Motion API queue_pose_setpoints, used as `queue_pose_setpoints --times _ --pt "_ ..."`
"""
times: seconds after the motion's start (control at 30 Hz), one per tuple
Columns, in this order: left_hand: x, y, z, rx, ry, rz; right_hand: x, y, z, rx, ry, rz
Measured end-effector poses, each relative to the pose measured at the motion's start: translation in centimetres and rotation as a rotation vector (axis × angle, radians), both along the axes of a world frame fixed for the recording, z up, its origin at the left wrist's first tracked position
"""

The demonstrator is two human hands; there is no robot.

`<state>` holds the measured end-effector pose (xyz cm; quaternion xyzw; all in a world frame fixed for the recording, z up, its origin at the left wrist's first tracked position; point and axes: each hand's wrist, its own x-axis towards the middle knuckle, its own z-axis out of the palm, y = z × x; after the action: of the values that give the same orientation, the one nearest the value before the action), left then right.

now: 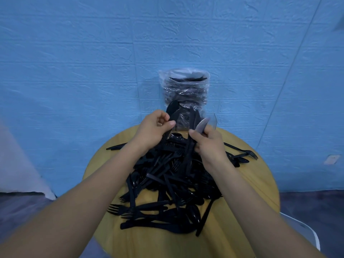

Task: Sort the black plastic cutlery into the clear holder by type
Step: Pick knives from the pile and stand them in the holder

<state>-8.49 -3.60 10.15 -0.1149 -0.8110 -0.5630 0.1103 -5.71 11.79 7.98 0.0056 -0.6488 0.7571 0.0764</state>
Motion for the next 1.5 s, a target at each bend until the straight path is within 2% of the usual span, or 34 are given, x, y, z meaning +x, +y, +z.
queue_pose_setpoints --times 0.1,0.23,0.53,0.8,1.03,1.2,1.37,1.5 --pt "1.5 1.5 0.2 0.233 -0.092 -0.047 1.2 -1.2 0.4 -0.065 0.027 0.075" --pt "2.7 2.4 -0.3 0.383 -0.173 -0.049 2.4 -1.7 0.5 -0.131 0.051 0.106" --pt "5.0 2.9 -1.6 0.465 -0.274 -0.062 3.7 -1.0 0.2 -0.093 0.018 0.110" --pt "7.2 3.0 -3.3 0.389 -0.313 -0.237 3.7 -0.6 -0.3 -0.046 -0.029 0.016" --pt "7.3 2.7 -3.5 0.266 -0.125 -0.085 3.9 -0.5 -0.2 0.054 -0.035 -0.069" --pt "7.8 3.3 -3.7 0.049 -0.038 -0.049 3.8 -0.6 0.0 0.129 -0.064 -0.171" --pt "7.8 3.0 -3.9 -0.014 -0.006 -0.018 4.3 -0.2 0.3 0.099 -0.063 -0.030" --pt "8.0 2.9 -3.5 0.109 -0.063 -0.056 4.6 0.2 0.1 0.101 -0.044 0.061"
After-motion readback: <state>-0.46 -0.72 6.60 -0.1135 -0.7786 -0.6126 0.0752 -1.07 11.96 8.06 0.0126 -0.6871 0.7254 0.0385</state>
